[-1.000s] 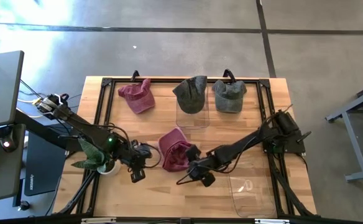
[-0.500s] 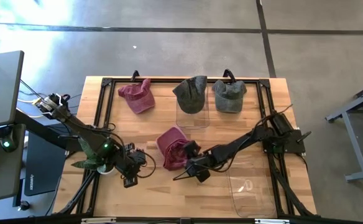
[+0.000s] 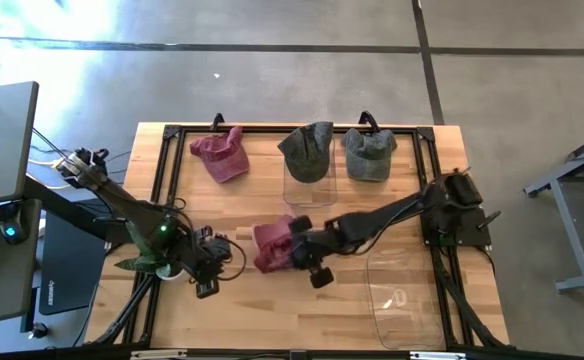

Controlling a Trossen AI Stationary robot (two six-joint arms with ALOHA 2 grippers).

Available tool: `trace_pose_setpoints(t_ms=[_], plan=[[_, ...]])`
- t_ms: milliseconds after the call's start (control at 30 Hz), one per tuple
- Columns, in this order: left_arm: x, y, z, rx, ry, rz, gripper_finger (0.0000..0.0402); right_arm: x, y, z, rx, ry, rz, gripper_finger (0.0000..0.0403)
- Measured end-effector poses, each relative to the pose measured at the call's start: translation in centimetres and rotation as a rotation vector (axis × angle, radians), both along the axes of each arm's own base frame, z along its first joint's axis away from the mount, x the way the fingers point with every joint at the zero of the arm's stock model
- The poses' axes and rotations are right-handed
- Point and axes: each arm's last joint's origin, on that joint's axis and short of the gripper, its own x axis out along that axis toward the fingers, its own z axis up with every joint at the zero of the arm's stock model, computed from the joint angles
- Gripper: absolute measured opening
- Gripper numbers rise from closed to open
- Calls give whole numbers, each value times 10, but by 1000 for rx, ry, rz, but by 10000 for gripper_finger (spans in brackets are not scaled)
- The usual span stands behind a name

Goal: Pick & Place hat
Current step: Put the bottom red cap into the bottom transparent bin

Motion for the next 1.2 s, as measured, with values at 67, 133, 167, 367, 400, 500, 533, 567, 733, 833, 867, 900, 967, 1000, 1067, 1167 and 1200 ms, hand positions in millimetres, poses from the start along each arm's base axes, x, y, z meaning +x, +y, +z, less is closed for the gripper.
trace_pose_setpoints(t_ms=[67, 133, 167, 367, 400, 500, 533, 567, 733, 833, 867, 900, 967, 1000, 1067, 1167, 1200], plan=[[-2, 3, 6, 29, -30, 19, 71, -2, -8, 33, 109, -7, -19, 34], [-4, 7, 12, 60, -70, 37, 71, -7, -18, 66, 215, -16, -43, 25], [-4, 8, 16, 74, -102, 52, 71, -11, -24, 82, 263, -7, -52, 21], [-7, 16, 24, 195, -222, 142, 71, -47, -37, 149, 481, 73, -13, 21], [-7, 17, 25, 215, -239, 156, 71, -55, -35, 158, 517, 82, 4, 23], [-6, 19, 26, 268, -277, 190, 71, -80, -30, 180, 612, 127, 23, 23], [-6, 19, 26, 280, -286, 199, 71, -88, -27, 185, 633, 145, 14, 22], [-6, 20, 26, 290, -294, 206, 71, -97, -25, 191, 650, 161, -1, 21], [-4, 21, 28, 344, -358, 255, 71, -150, -9, 211, 657, 233, -79, 23], [-3, 22, 30, 394, -408, 292, 71, -180, 0, 211, 575, 324, -121, 23], [-2, 23, 31, 415, -423, 303, 71, -188, 2, 210, 537, 351, -136, 23], [-2, 23, 32, 437, -441, 313, 71, -195, 5, 208, 500, 376, -147, 22], [-2, 24, 33, 469, -462, 327, 71, -206, 9, 205, 426, 413, -168, 22], [-2, 24, 33, 481, -469, 335, 71, -210, 11, 204, 395, 426, -165, 23], [-1, 26, 33, 492, -475, 350, 71, -212, 16, 199, 349, 422, -160, 28], [4, 31, 33, 466, -460, 369, 71, -213, 20, 181, 270, 432, -189, 30], [6, 32, 33, 450, -455, 374, 71, -214, 21, 174, 246, 459, -192, 29]])
